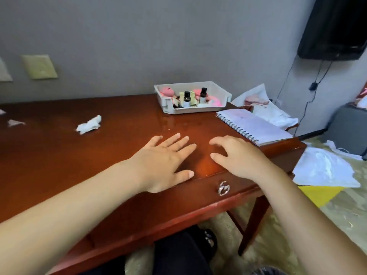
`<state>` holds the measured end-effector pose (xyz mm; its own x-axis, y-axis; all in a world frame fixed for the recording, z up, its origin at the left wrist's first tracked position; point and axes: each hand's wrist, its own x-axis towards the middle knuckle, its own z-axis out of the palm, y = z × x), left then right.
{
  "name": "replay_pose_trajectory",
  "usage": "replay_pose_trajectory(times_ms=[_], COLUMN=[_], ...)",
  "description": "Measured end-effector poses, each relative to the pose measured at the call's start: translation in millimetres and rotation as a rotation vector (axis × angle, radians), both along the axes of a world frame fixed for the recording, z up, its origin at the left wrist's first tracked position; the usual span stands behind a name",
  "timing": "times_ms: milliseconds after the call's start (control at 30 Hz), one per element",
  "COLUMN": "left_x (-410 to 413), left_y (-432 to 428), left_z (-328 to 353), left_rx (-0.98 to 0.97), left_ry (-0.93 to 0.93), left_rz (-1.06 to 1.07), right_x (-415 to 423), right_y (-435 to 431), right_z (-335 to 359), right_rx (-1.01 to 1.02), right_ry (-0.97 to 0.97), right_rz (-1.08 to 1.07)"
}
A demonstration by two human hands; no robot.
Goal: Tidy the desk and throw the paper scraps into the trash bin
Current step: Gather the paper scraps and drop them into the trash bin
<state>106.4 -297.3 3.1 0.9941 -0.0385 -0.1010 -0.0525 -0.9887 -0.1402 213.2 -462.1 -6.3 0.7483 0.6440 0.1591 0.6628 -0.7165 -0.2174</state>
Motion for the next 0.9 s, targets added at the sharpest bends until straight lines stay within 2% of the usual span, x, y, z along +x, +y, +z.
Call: replay_pose_trajectory(times_ms=[367, 533, 800, 900], left_x=[-109, -168, -224, -237], left_y=[152, 202, 244, 253], left_z=[-12, -29, -39, -36], left_rx=[-0.001, -0.014, 0.027, 0.045], left_ry=[-0.066, -0.137, -0.170, -0.188], left_rz=[0.573, 0.791, 1.020, 1.111], right_x=[-49, -59, -52, -57], right_y=[226, 304, 370, 379], right_z=[-7, -17, -28, -28], right_rx=[-0.126, -0.080, -0.101, 0.021], right_ry=[0.077, 0.016, -0.015, -0.070], right_rz=[0.358, 0.351, 0.181, 0.218])
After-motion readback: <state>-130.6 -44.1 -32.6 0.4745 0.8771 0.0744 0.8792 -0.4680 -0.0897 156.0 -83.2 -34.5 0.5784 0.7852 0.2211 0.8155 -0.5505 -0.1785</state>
